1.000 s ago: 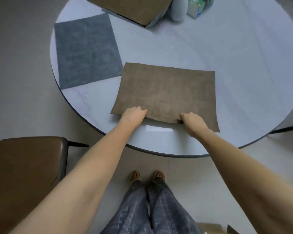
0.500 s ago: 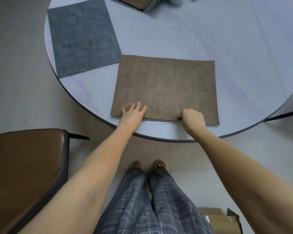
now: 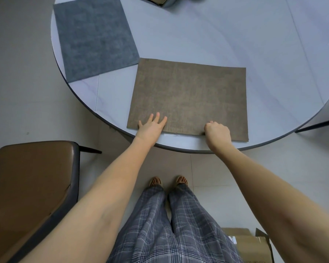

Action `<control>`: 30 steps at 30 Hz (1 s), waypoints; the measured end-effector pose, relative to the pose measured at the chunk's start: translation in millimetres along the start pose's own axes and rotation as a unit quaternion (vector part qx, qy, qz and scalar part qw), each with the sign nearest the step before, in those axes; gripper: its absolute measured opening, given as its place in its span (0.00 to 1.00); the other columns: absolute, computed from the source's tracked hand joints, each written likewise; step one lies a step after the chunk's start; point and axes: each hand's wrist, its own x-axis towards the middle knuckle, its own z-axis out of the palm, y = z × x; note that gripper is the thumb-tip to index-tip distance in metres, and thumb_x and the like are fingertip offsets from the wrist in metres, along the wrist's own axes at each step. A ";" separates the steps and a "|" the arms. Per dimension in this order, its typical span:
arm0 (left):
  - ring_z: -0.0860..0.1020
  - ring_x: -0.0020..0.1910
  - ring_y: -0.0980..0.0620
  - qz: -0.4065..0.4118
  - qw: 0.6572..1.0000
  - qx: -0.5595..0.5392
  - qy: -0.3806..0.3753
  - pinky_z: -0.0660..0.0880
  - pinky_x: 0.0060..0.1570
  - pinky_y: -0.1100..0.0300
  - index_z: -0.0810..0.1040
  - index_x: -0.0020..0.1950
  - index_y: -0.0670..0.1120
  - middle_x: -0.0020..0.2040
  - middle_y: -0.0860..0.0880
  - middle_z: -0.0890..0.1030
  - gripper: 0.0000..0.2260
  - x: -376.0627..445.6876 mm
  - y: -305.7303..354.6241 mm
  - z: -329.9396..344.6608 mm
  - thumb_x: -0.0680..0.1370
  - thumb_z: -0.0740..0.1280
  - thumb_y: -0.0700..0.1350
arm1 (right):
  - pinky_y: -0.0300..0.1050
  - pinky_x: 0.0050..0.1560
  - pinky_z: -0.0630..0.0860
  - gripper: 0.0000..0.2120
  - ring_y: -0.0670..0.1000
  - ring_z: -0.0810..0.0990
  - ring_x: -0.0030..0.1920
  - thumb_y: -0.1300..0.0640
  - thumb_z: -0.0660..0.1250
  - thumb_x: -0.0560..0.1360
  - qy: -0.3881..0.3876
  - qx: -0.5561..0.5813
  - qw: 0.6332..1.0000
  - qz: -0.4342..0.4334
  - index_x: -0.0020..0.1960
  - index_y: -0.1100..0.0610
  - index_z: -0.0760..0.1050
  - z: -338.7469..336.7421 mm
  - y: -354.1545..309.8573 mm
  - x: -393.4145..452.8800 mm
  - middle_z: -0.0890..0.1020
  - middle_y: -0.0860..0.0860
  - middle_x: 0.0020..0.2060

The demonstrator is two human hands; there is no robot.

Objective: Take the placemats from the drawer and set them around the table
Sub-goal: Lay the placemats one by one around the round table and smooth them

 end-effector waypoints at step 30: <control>0.46 0.78 0.42 0.012 0.999 -0.035 0.009 0.56 0.71 0.33 0.47 0.79 0.49 0.79 0.44 0.46 0.28 -2.1 -2.3 10.8 0.83 0.56 0.49 | 0.48 0.40 0.67 0.10 0.62 0.78 0.49 0.75 0.58 0.71 -0.004 -0.002 1.000 0.028 0.45 0.61 0.68 1.2 -5.1 -8.0 0.78 0.61 0.50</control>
